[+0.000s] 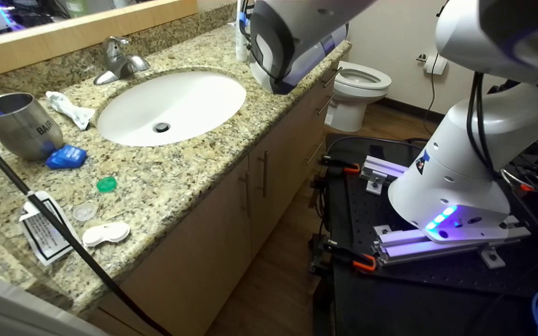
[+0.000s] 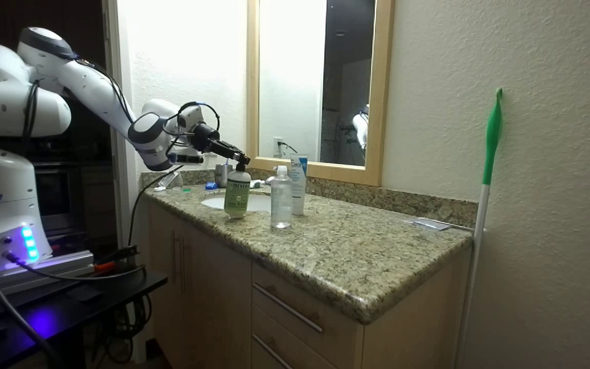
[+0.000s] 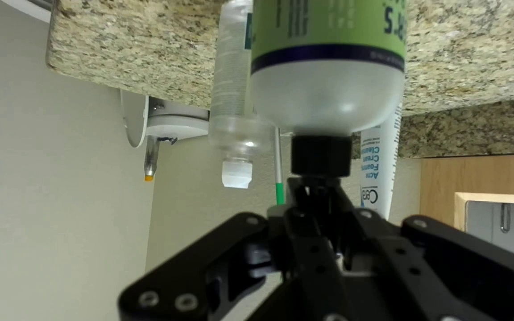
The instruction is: Move the green bottle to the back egde of the counter
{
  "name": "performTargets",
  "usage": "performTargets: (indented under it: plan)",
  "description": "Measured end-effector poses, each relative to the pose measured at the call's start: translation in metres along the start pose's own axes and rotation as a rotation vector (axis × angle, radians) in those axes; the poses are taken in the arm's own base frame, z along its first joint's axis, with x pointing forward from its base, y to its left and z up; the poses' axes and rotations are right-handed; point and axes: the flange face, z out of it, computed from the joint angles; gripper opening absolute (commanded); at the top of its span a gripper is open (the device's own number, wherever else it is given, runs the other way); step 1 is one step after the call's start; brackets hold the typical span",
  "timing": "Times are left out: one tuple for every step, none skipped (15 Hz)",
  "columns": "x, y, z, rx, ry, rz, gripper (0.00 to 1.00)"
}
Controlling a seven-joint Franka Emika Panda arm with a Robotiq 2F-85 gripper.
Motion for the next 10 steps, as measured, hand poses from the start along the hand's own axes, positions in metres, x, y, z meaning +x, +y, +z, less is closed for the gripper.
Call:
performTargets:
  plan:
    - [-0.0018, -0.0012, -0.0009, -0.002, -0.009, 0.012, 0.04]
    - [-0.0034, -0.0023, -0.0017, -0.004, -0.016, 0.022, 0.04]
    - [-0.0047, -0.0032, -0.0025, -0.005, -0.022, 0.029, 0.04]
    - [-0.0051, -0.0040, -0.0033, -0.005, -0.022, 0.033, 0.04]
    - [-0.0054, -0.0046, -0.0040, -0.005, -0.020, 0.036, 0.04]
    - [-0.0057, -0.0050, -0.0043, -0.007, -0.019, 0.038, 0.04]
    - [-0.0061, -0.0053, -0.0046, -0.009, -0.018, 0.038, 0.04]
    - [-0.0064, -0.0057, -0.0050, -0.010, -0.017, 0.038, 0.39]
    - [-0.0067, -0.0060, -0.0053, -0.010, -0.017, 0.038, 0.41]
    - [-0.0067, -0.0062, -0.0054, -0.013, -0.021, 0.034, 0.46]
